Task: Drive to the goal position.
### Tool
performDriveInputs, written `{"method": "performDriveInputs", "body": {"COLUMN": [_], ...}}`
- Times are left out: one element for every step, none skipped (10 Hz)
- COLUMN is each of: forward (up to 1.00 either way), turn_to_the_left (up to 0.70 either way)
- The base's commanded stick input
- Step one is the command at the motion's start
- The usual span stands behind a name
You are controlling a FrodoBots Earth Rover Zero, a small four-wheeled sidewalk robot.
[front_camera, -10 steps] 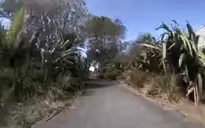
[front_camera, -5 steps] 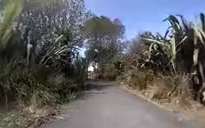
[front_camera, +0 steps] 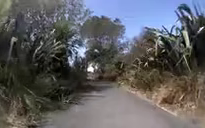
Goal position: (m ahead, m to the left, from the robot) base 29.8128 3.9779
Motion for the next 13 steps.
{"method": "performDriveInputs", "body": {"forward": [0.85, 0.85, 0.85, 0.85, 0.85, 0.85, 0.85, 0.85, 0.85, 0.85, 0.85, 0.85, 0.85], "turn_to_the_left": [0.1, 0.01, 0.0, 0.0, 0.0, 0.0, 0.0, 0.0, 0.0, 0.0, 0.0, 0.0, 0.0]}}
